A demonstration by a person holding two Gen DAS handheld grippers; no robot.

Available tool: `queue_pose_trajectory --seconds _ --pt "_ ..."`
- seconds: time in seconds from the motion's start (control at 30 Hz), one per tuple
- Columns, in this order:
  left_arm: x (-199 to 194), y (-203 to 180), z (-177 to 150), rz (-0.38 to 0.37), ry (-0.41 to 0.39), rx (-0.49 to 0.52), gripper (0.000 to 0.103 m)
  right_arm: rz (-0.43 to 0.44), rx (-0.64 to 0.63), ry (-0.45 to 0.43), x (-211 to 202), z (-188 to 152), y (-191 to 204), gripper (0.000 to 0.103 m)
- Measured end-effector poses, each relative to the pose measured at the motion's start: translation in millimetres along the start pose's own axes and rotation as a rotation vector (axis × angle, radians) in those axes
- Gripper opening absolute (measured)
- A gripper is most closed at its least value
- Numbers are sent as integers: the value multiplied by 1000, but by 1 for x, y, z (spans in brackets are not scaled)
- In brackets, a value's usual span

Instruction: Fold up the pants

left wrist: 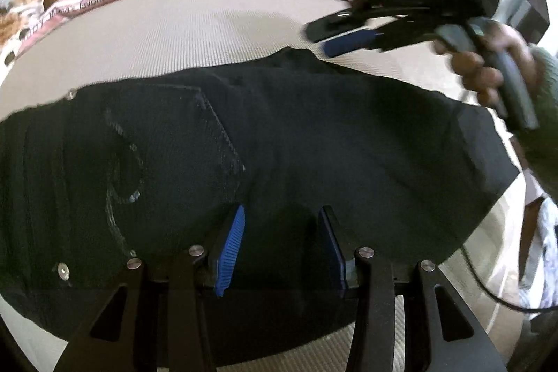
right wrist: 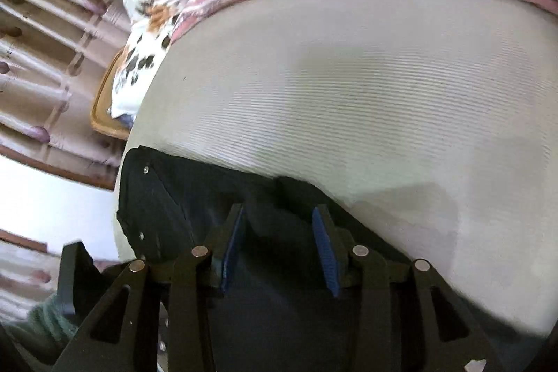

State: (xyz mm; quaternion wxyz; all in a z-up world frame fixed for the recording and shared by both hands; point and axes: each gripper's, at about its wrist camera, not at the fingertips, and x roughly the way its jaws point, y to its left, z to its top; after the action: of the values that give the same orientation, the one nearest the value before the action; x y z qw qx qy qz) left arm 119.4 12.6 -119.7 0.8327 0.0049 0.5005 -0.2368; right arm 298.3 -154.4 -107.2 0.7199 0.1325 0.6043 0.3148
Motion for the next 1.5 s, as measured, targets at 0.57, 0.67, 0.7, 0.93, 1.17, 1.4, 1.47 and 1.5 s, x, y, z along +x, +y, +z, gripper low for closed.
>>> queue_pose_trajectory --seconds 0.57,0.67,0.7,0.93,1.17,1.4,1.47,1.5 --pt "-5 11 -15 -70 -4 -53 45 -96 -102 -27 34 22 8 8" --pt "-6 8 -13 -66 1 -49 45 -120 -127 -31 31 19 12 12" --pt "-6 9 -10 -68 9 -50 45 -111 -114 -38 27 20 12 14" --pt "-27 4 22 -78 -52 -22 46 -180 -69 -208 -39 3 11 35" --pt "5 -15 78 -150 -48 67 46 -264 -28 -251 -77 -57 -3 35" --pt "56 -30 100 -203 18 71 46 -254 44 -223 -69 -95 -22 35" --pt "70 -22 108 -201 32 28 44 -259 55 -221 -64 -97 -27 35" --pt "73 -17 110 -214 30 6 42 -264 62 -218 -61 -97 -31 35"
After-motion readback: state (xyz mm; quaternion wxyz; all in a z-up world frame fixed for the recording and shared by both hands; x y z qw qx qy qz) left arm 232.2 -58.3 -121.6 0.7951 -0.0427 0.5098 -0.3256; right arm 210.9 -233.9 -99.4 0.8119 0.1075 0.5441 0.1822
